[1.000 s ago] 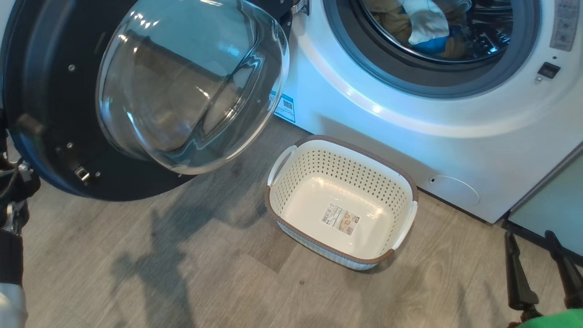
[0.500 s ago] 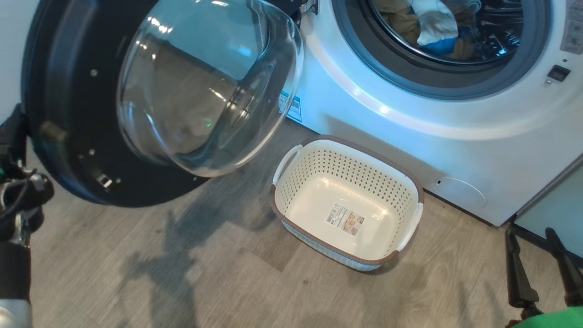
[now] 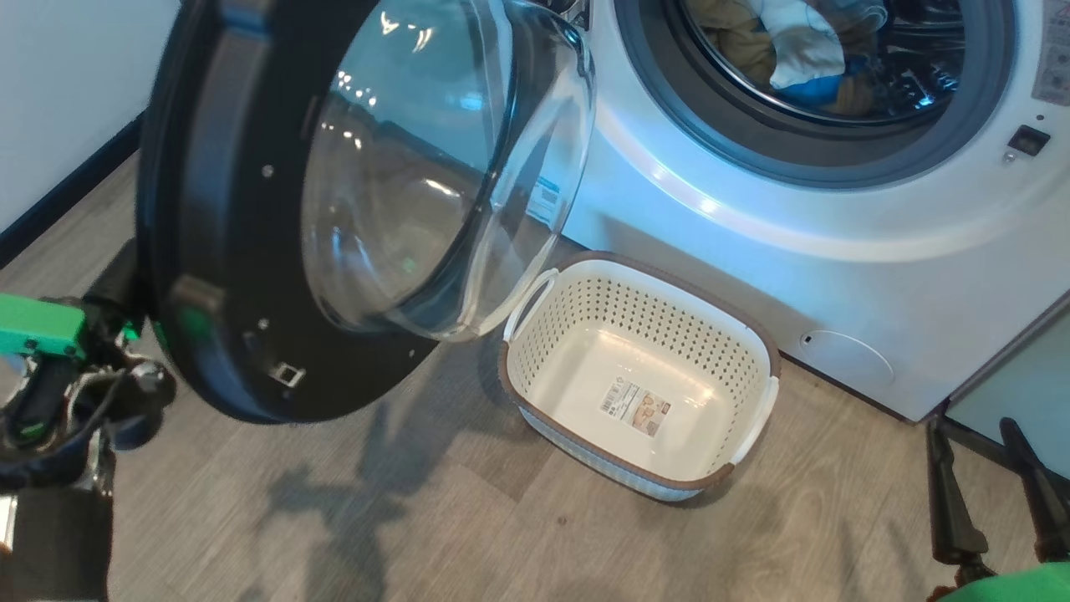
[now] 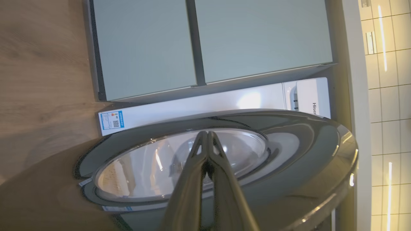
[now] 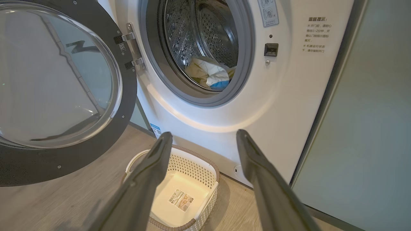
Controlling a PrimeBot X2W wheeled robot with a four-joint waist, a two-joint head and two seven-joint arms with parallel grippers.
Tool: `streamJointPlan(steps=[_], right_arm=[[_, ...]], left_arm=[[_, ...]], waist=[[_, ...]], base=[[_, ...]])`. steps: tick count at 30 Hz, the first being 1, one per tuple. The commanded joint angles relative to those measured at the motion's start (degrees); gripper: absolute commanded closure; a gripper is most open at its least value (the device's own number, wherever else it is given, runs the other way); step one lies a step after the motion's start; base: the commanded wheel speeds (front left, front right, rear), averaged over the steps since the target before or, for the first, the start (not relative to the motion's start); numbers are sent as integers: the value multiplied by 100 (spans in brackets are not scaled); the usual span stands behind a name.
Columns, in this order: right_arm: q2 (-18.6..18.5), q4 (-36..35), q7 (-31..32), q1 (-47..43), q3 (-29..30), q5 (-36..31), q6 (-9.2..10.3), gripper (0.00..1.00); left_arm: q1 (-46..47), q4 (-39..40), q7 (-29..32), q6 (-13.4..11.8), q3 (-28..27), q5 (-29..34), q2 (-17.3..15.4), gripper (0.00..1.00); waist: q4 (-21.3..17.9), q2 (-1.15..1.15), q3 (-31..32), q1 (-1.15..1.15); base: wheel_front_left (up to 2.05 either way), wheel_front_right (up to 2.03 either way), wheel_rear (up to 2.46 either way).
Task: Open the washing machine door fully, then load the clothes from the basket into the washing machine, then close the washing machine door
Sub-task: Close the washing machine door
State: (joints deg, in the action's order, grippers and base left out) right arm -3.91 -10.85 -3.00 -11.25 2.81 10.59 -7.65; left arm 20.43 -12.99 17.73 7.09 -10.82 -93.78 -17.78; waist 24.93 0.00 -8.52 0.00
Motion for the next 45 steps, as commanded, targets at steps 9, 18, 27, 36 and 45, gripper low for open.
streamJointPlan(steps=[9, 18, 27, 36, 45], right_arm=[[-101, -114, -15, 262, -170, 84, 16, 0], [-62, -57, -52, 304, -185, 121, 16, 0], [-15, 32, -154, 382, -216, 154, 16, 0], [14, 149, -262, 519, -225, 185, 16, 0], [37, 301, -362, 652, -292, 228, 16, 0]], left_arm=[[-262, 1024, 648, 39, -72, -220, 170, 100], [-395, 1432, 948, 39, -12, -196, 538, 100], [-428, 1726, 1086, 39, 33, -157, 1001, 100], [-352, 1904, 1118, 39, 265, -39, 1326, 100], [-142, 1790, 1003, 39, 578, -32, 1458, 100]], waist=[[-82, 0, 65, 0], [-326, 0, 55, 0], [-614, 0, -14, 0], [-918, 0, -148, 0], [-1244, 0, -178, 0]], base=[[0, 0, 0], [0, 0, 0], [0, 0, 0], [0, 0, 0], [0, 0, 0]])
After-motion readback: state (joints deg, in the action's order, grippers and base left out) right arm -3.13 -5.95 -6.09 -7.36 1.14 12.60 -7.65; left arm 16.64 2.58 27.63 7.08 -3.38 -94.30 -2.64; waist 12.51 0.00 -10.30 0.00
